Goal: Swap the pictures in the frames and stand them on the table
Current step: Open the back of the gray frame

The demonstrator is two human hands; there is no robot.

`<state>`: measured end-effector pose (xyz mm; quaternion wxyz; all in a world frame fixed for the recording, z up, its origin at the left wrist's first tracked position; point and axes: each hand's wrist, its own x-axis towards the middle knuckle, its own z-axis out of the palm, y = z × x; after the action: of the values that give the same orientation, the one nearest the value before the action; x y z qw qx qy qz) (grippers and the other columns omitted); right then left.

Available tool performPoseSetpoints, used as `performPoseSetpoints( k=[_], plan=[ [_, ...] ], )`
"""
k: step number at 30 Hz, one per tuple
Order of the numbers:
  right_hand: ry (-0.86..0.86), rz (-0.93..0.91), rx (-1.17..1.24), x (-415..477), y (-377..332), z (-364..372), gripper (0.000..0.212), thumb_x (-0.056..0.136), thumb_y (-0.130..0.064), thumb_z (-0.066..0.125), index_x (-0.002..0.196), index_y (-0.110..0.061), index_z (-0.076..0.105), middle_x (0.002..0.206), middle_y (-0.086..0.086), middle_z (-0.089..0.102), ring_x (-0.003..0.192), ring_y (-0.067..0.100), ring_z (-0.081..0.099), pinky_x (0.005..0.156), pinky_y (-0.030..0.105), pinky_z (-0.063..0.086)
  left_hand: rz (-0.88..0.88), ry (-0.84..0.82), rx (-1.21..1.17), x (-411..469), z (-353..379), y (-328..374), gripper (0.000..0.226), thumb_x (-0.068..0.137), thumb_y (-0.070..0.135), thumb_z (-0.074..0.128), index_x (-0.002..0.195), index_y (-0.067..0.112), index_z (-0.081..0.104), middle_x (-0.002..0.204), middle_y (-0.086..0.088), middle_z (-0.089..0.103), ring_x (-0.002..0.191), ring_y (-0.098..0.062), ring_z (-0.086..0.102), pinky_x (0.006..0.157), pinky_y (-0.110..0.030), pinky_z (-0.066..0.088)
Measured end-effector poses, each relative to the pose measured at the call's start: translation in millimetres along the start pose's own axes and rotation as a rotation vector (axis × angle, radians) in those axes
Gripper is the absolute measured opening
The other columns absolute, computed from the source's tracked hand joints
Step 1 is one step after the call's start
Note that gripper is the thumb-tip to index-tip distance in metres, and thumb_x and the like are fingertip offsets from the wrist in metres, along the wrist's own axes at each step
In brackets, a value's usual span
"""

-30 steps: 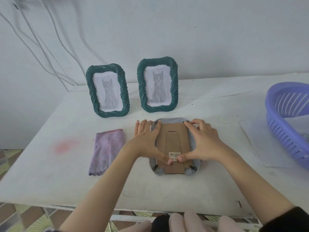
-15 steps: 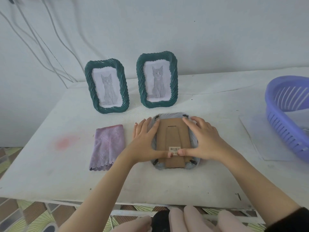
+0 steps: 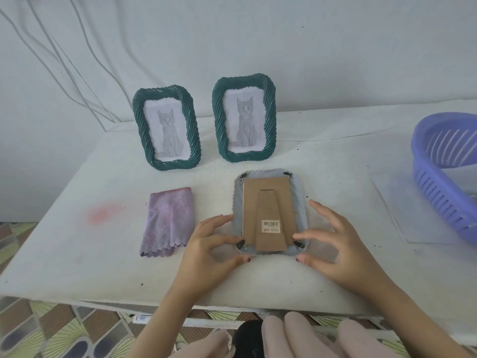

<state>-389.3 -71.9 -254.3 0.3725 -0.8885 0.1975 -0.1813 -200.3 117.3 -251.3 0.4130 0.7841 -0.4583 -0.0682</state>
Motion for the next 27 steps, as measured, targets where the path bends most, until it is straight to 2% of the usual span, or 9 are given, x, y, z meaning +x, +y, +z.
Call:
performPoseSetpoints(
  k=[2,6,12,15,18,23,25,27],
  plan=[
    [0.007,0.003,0.017,0.4,-0.4,1.6,0.031,0.067,-0.056,0.064,0.098,-0.053,0.061,0.149,-0.021,0.024,0.137,0.006,0.024,0.111,0.036,0.023,-0.008,0.019,-0.016,-2.1,1.3,1.1,0.033,0.061,0.054,0.070,0.083,0.031,0.074,0.123,0.021,0.054,0.117,0.003,0.043,0.098,-0.006,0.028],
    [-0.006,0.026,0.033,1.0,-1.7,1.8,0.031,0.067,-0.045,0.069,0.096,-0.052,0.061,0.148,-0.024,0.021,0.136,0.005,0.025,0.111,0.037,0.022,-0.008,0.017,-0.037,-3.3,1.7,3.0,0.030,0.063,0.051,0.070,0.088,0.034,0.073,0.125,0.021,0.054,0.118,0.002,0.044,0.098,-0.007,0.029],
    [-0.025,0.024,0.035,2.4,-1.4,1.8,0.029,0.067,-0.048,0.067,0.096,-0.052,0.060,0.148,-0.022,0.022,0.136,0.012,0.029,0.110,0.050,0.025,-0.002,-0.040,-0.038,-1.9,3.2,5.0,0.032,0.066,0.047,0.068,0.097,0.039,0.067,0.129,0.024,0.048,0.123,0.004,0.037,0.100,-0.006,0.023],
    [-0.042,0.027,0.034,2.1,-1.8,2.7,0.026,0.068,-0.046,0.066,0.093,-0.053,0.060,0.147,-0.023,0.022,0.136,0.011,0.028,0.111,0.054,0.018,-0.016,-0.077,-0.039,-1.4,4.9,6.1,0.021,0.068,0.038,0.072,0.088,0.038,0.068,0.131,0.024,0.046,0.126,0.001,0.034,0.101,-0.005,0.019],
    [-0.053,0.030,0.032,1.6,-2.3,3.7,0.025,0.070,-0.041,0.065,0.092,-0.051,0.061,0.146,-0.024,0.021,0.136,0.008,0.025,0.114,0.051,0.012,-0.011,-0.086,-0.021,-2.4,5.7,4.6,0.014,0.068,0.031,0.072,0.081,0.035,0.068,0.133,0.023,0.044,0.129,0.001,0.029,0.101,-0.004,0.016],
    [-0.080,0.015,0.033,-0.4,-4.7,4.8,0.012,0.074,-0.038,0.061,0.083,-0.046,0.063,0.143,-0.027,0.021,0.136,-0.003,0.020,0.116,0.038,0.001,-0.013,-0.113,-0.020,-1.0,4.3,3.7,0.010,0.068,0.031,0.072,0.077,0.034,0.067,0.133,0.023,0.041,0.132,0.004,0.022,0.100,-0.002,0.013],
    [-0.092,0.012,0.015,-0.5,-7.2,4.2,0.009,0.075,-0.040,0.059,0.082,-0.045,0.062,0.143,-0.027,0.022,0.137,-0.002,0.019,0.115,0.035,0.001,-0.017,-0.130,-0.021,-0.1,3.9,3.9,0.009,0.068,0.033,0.072,0.075,0.034,0.068,0.133,0.023,0.042,0.133,0.002,0.022,0.100,-0.002,0.013],
    [-0.105,0.022,0.024,0.0,-11.7,1.6,0.015,0.074,-0.049,0.054,0.087,-0.047,0.062,0.144,-0.026,0.024,0.137,-0.003,0.017,0.113,0.031,0.006,-0.038,-0.139,-0.046,1.2,3.2,6.3,0.011,0.068,0.041,0.071,0.077,0.035,0.067,0.132,0.023,0.044,0.132,0.000,0.025,0.100,-0.002,0.015]
  ],
)
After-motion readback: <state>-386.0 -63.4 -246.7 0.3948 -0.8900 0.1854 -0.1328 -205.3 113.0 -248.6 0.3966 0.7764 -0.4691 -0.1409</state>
